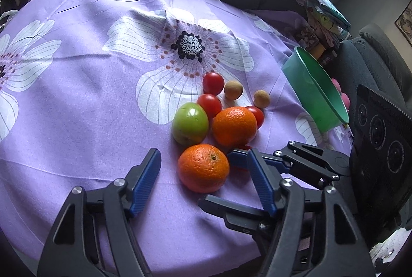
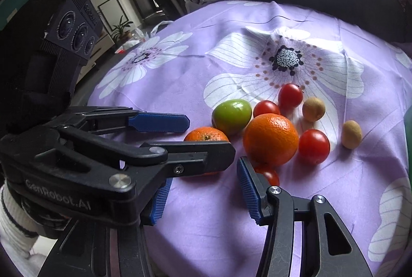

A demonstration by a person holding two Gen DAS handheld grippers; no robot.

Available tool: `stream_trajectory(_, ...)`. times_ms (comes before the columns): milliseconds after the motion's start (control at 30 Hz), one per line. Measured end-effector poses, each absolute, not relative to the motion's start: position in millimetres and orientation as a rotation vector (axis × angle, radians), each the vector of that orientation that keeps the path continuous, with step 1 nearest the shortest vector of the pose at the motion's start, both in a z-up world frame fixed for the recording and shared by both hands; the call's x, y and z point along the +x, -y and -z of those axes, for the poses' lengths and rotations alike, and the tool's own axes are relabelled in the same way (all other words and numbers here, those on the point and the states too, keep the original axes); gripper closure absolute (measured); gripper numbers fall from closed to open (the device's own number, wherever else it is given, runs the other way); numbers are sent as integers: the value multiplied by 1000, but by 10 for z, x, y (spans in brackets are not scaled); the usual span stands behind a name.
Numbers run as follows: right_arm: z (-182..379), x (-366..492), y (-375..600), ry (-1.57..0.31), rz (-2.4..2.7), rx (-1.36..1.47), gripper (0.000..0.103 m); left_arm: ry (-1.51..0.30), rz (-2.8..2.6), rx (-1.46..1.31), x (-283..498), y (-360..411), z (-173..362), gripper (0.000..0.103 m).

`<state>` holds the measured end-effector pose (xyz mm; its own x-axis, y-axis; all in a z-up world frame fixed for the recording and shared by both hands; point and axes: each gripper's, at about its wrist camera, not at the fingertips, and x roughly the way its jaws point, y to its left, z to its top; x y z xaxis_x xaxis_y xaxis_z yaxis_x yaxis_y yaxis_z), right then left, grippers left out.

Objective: Organize fruits
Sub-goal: 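Close the left tool's fingers around the small mandarin, then carry the mandarin with the left tool over the green bowl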

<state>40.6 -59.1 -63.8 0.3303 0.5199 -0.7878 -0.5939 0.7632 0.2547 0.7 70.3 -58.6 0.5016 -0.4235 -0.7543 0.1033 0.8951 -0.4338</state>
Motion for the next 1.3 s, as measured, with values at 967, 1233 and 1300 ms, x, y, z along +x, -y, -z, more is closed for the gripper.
stream_trajectory(967,336,300,901,-901,-677,-54,61,-943,406,-229,17,-169,142,62)
stream_trajectory(1233,-181,293,1507,-753,-577,15,61,-846,493,-109,245,463,-417,62)
stream_trajectory(1300,-293,302,1687,-721,-552,30,61,-831,514,-81,308,636,-503,62)
